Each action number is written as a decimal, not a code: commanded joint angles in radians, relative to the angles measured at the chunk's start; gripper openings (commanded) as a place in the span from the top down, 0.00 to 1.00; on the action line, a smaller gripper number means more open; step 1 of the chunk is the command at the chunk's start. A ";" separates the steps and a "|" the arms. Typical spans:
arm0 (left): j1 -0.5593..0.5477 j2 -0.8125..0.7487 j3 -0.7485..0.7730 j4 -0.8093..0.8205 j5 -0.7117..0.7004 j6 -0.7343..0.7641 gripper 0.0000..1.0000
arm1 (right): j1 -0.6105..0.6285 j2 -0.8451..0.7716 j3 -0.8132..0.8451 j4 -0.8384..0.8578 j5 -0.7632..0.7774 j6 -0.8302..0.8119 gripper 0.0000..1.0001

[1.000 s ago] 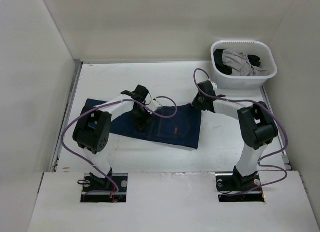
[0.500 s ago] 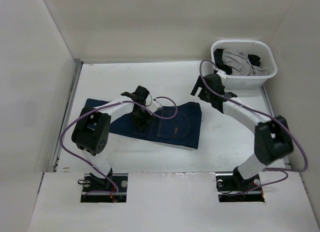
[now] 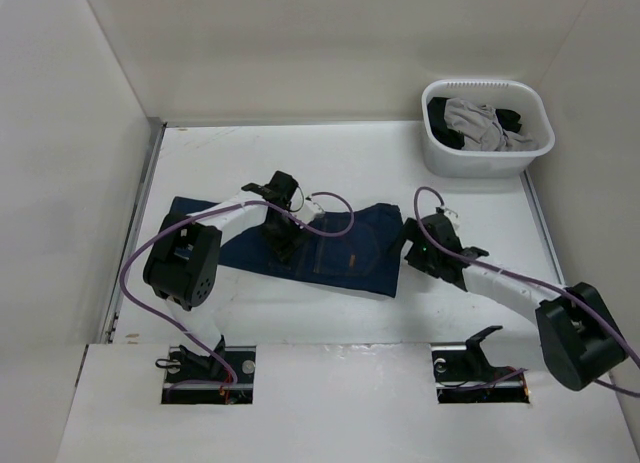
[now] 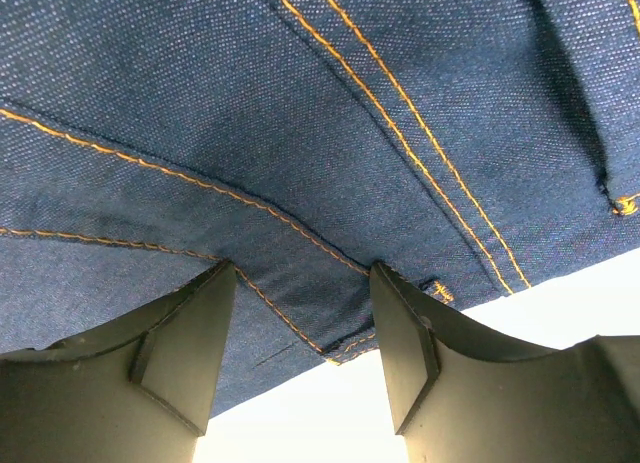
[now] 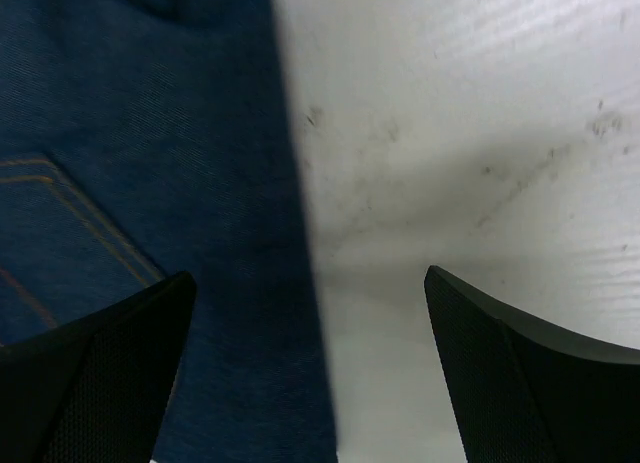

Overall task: Fold and stack the trousers
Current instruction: Fold the trousers

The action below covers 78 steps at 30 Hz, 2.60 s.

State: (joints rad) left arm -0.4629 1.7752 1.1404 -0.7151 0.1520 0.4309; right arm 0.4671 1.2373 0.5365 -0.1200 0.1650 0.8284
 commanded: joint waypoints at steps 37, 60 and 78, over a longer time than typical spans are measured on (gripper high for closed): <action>0.257 0.081 0.202 -0.027 0.003 -0.034 0.43 | 0.056 0.207 1.083 -0.780 -0.148 -0.362 0.98; 0.462 0.109 0.144 0.077 0.078 -0.090 0.43 | 0.267 0.990 1.708 -0.497 -0.220 -0.229 0.82; 0.625 -0.002 0.361 0.006 0.101 -0.078 0.40 | 0.192 0.426 0.737 0.016 -0.102 -0.017 0.00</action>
State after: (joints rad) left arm 0.2493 1.8549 1.4773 -0.6918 0.1959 0.3515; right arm 0.7551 1.7718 1.4006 -0.1478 -0.0761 0.7288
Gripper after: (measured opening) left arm 0.598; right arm 0.998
